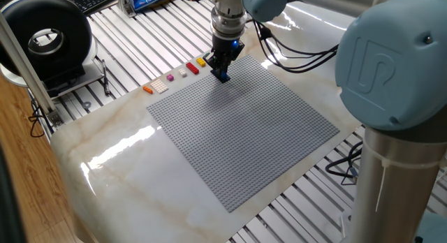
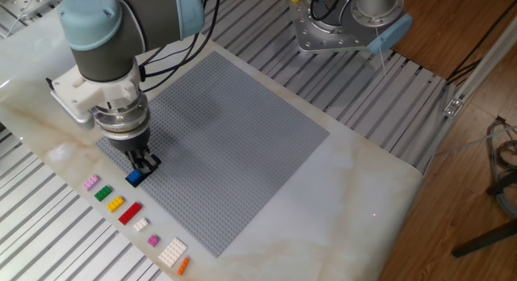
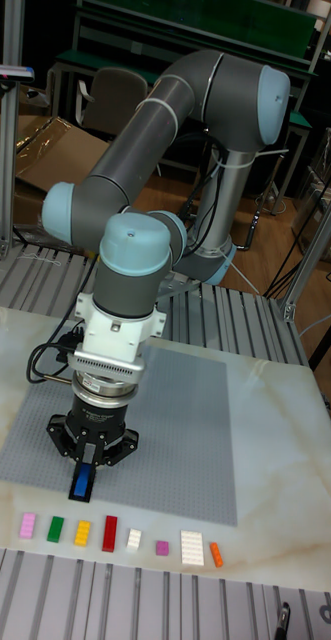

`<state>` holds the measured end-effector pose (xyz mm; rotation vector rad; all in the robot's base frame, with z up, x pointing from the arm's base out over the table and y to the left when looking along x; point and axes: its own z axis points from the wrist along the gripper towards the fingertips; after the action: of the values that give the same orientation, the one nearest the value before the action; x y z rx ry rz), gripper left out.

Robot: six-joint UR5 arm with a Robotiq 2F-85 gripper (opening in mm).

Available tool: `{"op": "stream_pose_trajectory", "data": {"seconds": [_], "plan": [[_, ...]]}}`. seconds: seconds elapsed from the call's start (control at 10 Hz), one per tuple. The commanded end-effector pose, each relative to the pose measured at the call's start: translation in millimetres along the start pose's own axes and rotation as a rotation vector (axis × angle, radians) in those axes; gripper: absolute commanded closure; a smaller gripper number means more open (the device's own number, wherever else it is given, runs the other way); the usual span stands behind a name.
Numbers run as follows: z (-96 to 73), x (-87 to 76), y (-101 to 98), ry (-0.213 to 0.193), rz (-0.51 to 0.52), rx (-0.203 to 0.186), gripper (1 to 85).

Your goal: Stack small Lego blocks one on top of the other

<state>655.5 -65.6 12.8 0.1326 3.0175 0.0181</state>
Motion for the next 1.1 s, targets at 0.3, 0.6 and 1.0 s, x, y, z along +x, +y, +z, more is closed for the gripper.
{"op": "stream_pose_trajectory", "data": {"seconds": [0.3, 0.6, 1.0], "plan": [[-0.7, 1.7, 3.0, 0.0, 0.028, -0.016, 84.7], [0.4, 1.2, 3.3, -0.005, 0.027, -0.019, 84.7], [-1.4, -5.5, 4.0, -0.03, 0.031, -0.03, 84.7]]}}
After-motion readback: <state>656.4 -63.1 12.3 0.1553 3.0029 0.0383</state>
